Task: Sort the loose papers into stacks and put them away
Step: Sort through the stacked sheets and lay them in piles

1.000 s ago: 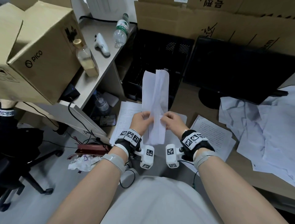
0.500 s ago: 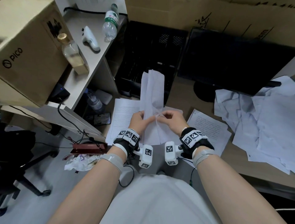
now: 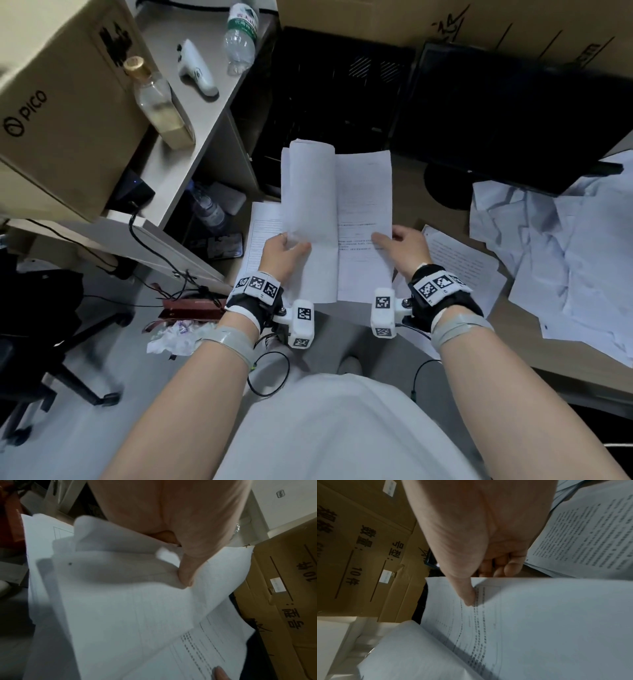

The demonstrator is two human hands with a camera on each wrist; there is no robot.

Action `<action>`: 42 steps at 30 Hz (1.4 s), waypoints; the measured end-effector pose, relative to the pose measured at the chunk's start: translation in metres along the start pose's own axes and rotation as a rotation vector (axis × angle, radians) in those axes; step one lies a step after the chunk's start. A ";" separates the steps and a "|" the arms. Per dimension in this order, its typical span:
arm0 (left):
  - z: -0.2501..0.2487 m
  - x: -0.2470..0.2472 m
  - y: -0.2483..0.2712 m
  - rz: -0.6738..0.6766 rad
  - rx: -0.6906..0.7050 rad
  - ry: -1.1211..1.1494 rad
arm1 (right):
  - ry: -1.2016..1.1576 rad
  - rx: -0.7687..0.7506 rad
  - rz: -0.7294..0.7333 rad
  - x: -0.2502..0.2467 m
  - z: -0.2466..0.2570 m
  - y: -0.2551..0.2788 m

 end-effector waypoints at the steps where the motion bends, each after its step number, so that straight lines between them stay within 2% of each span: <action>1: -0.001 -0.001 0.000 -0.015 0.006 0.015 | 0.013 0.011 0.000 0.000 -0.004 -0.002; 5: 0.001 -0.026 -0.002 -0.151 0.025 0.035 | 0.108 0.061 -0.071 -0.003 -0.016 -0.002; 8: 0.003 -0.052 -0.005 -0.250 0.027 0.047 | 0.160 0.085 -0.295 -0.020 -0.008 0.006; 9: 0.003 -0.056 -0.006 -0.249 0.027 0.049 | 0.146 0.074 -0.362 -0.024 -0.002 0.008; 10: 0.001 -0.056 -0.008 -0.224 0.031 0.048 | 0.113 0.038 -0.366 -0.019 0.006 0.007; 11: 0.000 -0.051 -0.009 -0.174 0.029 0.035 | 0.081 -0.021 -0.304 -0.006 0.016 0.004; 13: -0.001 -0.036 -0.012 -0.060 0.031 0.017 | 0.036 -0.117 -0.044 0.043 0.039 0.003; 16: -0.004 -0.017 -0.014 0.074 0.038 0.059 | -0.051 -0.120 0.287 0.112 0.057 0.017; 18: -0.008 -0.019 -0.018 0.090 0.066 0.044 | -0.126 -0.085 0.394 0.135 0.057 0.024; 20: -0.007 -0.025 -0.023 0.099 0.079 0.008 | -0.162 -0.071 0.432 0.143 0.052 0.023; 22: 0.001 -0.034 -0.030 0.092 0.070 0.028 | -0.140 -0.065 0.305 0.133 0.040 0.014; 25: 0.012 -0.054 -0.043 0.000 0.038 -0.020 | 0.029 0.003 -0.130 0.093 0.011 0.004; 26: 0.014 -0.060 -0.046 -0.012 0.026 -0.026 | 0.066 0.078 -0.214 0.082 -0.003 0.005; 28: 0.017 -0.070 -0.050 -0.025 0.004 -0.016 | -0.052 0.285 -0.186 0.081 -0.038 0.006; 30: 0.018 -0.077 -0.051 -0.030 0.008 0.001 | -0.214 0.446 -0.048 0.102 -0.064 0.007; 32: 0.023 -0.080 -0.052 -0.009 -0.010 0.008 | -0.213 0.488 0.090 0.122 -0.072 0.008; 34: 0.030 -0.086 -0.057 -0.011 -0.041 0.000 | -0.204 0.456 0.132 0.138 -0.072 0.008; 37: 0.038 -0.095 -0.063 -0.032 -0.070 -0.003 | -0.214 0.398 0.048 0.139 -0.075 0.005; 39: 0.040 -0.105 -0.066 -0.089 -0.058 -0.050 | -0.118 0.373 -0.044 0.127 -0.082 0.003; 42: 0.043 -0.122 -0.073 -0.190 -0.035 -0.013 | 0.046 0.444 -0.191 0.095 -0.099 0.003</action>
Point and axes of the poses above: each hand's wrist, its own y-axis away from the middle knuckle, its own x-axis out of the palm, z = x × y, the point moved 9 cm from there along -y, towards the middle knuckle, and after that the axes turned 2 degrees about -x, right-handed, at the moved point
